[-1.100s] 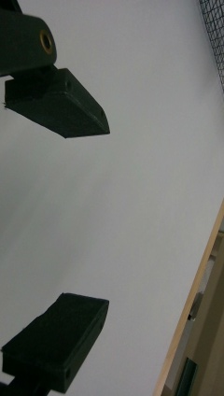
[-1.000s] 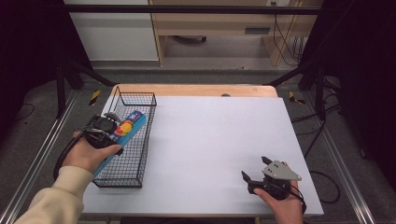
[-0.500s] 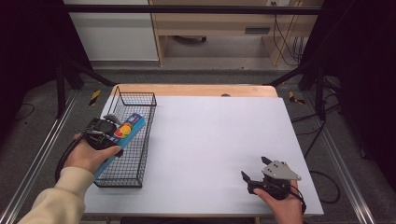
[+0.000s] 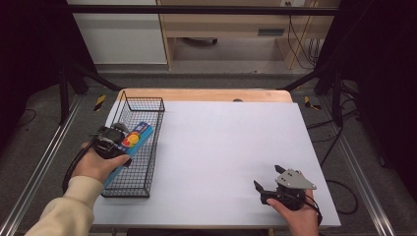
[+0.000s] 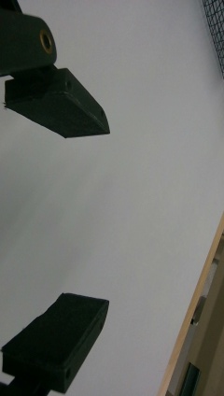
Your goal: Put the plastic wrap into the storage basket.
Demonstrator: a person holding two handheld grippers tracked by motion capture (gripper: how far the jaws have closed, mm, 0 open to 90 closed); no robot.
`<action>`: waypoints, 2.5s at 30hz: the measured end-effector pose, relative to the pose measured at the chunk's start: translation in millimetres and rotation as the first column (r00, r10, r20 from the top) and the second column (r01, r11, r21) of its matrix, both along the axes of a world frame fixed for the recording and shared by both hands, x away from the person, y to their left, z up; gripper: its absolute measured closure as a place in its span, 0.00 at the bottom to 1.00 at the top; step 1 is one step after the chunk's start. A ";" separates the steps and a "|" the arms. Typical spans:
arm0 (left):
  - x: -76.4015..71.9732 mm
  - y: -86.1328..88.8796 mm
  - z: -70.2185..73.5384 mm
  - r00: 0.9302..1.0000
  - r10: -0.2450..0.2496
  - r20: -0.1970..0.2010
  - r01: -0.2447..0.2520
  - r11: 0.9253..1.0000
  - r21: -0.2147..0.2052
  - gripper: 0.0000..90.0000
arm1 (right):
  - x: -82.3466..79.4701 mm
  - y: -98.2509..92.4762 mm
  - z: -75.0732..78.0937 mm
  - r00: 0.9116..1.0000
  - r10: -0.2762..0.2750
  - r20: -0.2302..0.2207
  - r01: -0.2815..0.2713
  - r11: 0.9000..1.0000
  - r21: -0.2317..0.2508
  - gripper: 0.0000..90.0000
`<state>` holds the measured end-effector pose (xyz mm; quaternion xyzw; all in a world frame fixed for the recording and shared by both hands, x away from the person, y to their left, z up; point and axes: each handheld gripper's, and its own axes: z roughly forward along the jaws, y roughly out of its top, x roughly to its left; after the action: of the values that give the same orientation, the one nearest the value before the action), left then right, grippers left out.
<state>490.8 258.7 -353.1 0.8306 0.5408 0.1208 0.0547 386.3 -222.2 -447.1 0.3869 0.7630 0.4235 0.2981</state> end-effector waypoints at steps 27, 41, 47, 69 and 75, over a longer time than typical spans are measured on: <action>7.8 -2.8 -24.7 0.997 0.016 -0.079 -0.016 1.000 0.000 0.35 | 0.9 0.5 -1.1 1.000 0.004 -0.008 -0.004 1.000 -0.004 0.16; 8.9 -4.2 -25.5 0.995 0.002 -0.098 0.000 1.000 0.017 0.35 | 1.0 0.5 -1.5 1.000 0.007 -0.012 -0.007 1.000 -0.008 0.16; 9.0 -4.3 -25.4 0.995 -0.004 -0.098 0.006 1.000 0.019 0.35 | 0.9 0.5 -1.6 1.000 0.006 -0.012 -0.007 1.000 -0.008 0.16; 7.0 -8.3 -18.1 0.999 -0.042 -0.017 0.042 0.999 0.020 0.27 | 1.4 1.4 -2.7 1.000 0.009 -0.020 -0.009 1.000 -0.010 0.14; 5.0 -7.3 -17.8 0.999 -0.045 0.013 0.045 0.999 0.020 0.24 | 1.4 1.1 -2.8 1.000 0.006 -0.016 -0.006 1.000 -0.012 0.14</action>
<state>495.8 251.3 -370.9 0.8422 0.5205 0.1302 0.0530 387.7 -221.1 -449.9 0.3862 0.7691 0.4167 0.2928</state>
